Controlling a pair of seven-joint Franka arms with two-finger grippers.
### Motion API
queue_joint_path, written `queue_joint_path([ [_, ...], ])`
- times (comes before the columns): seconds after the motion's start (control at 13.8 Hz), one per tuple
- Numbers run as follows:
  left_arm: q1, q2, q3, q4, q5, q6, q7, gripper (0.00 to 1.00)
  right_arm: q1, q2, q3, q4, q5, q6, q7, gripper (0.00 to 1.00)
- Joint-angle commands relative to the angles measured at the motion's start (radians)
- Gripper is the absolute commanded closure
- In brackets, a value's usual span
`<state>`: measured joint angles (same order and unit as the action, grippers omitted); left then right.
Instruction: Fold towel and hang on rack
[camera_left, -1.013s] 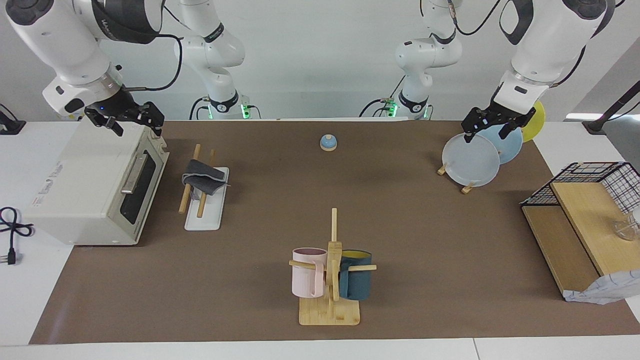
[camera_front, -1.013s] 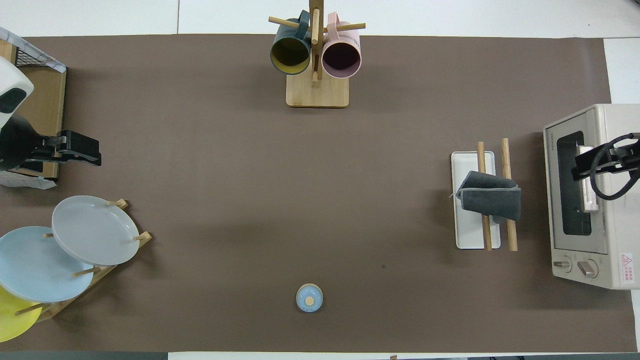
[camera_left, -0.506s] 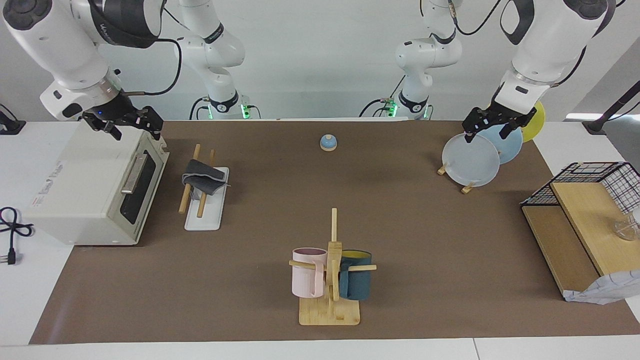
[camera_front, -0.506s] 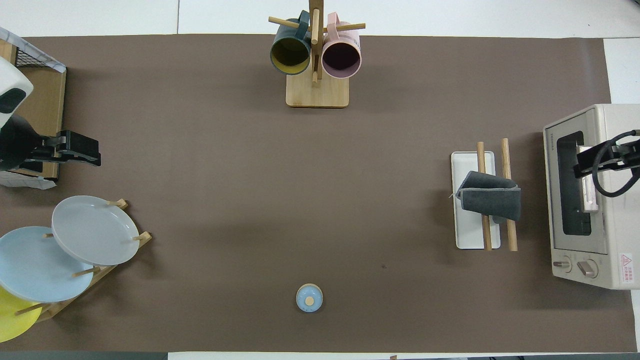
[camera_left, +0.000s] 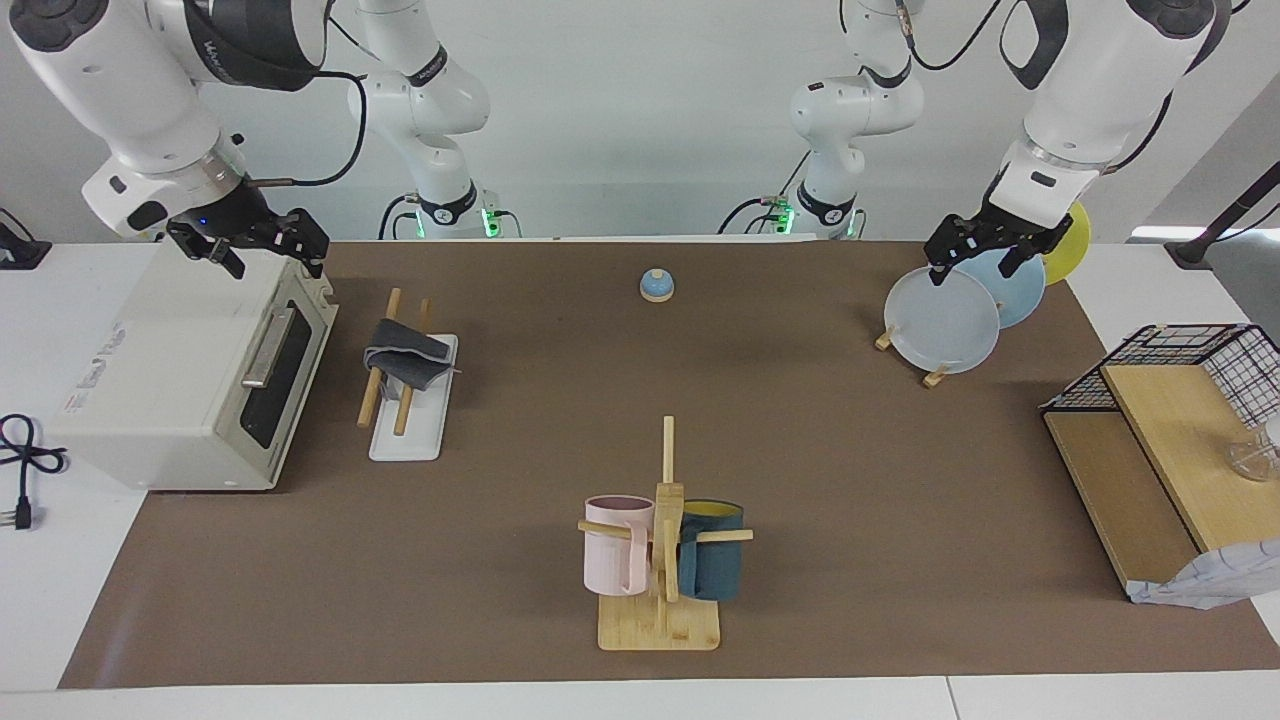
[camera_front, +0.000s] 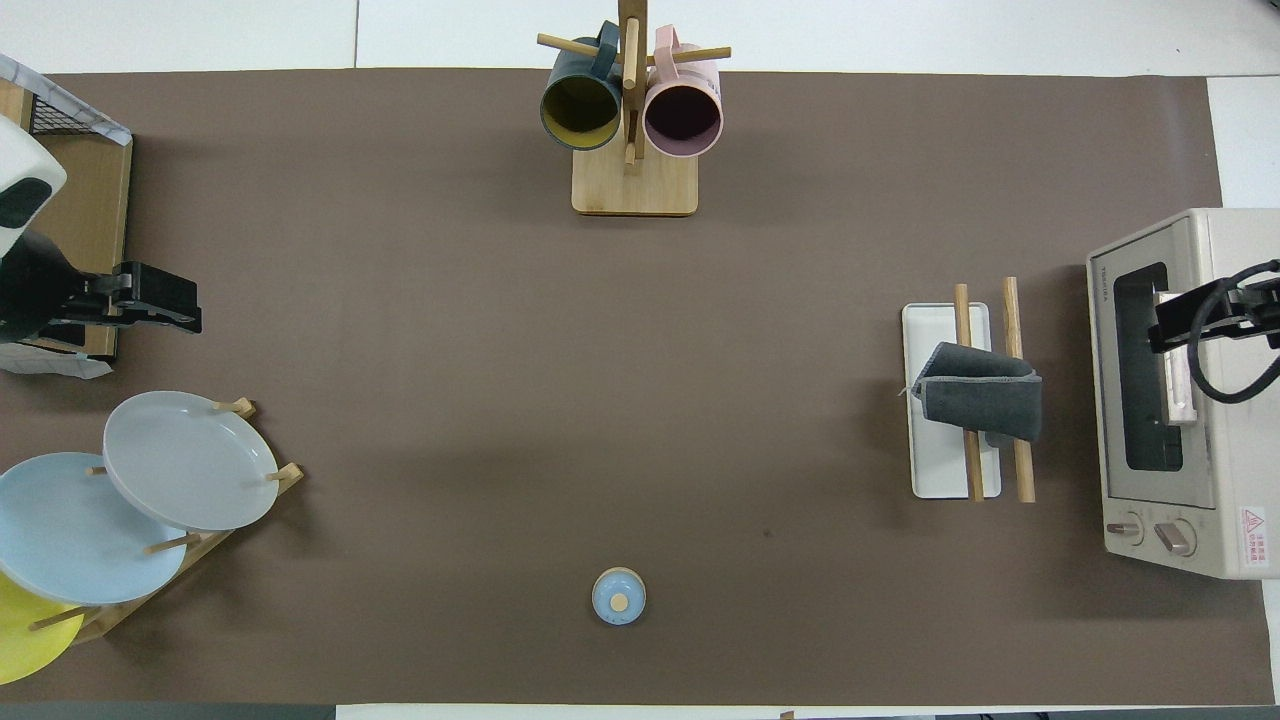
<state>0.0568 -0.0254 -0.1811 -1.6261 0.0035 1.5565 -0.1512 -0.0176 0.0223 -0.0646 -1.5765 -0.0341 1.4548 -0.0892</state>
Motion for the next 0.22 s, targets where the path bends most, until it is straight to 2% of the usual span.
queue_joint_path([
  [0.0, -0.005, -0.030, 0.009, -0.031, 0.015, 0.007, 0.006, 0.00, 0.002, -0.001, -0.007, 0.004, -0.015, -0.001, 0.014, 0.00],
  [0.14, -0.006, -0.030, 0.009, -0.031, 0.015, 0.005, 0.006, 0.00, -0.005, -0.007, 0.003, 0.004, -0.012, -0.001, 0.017, 0.00],
])
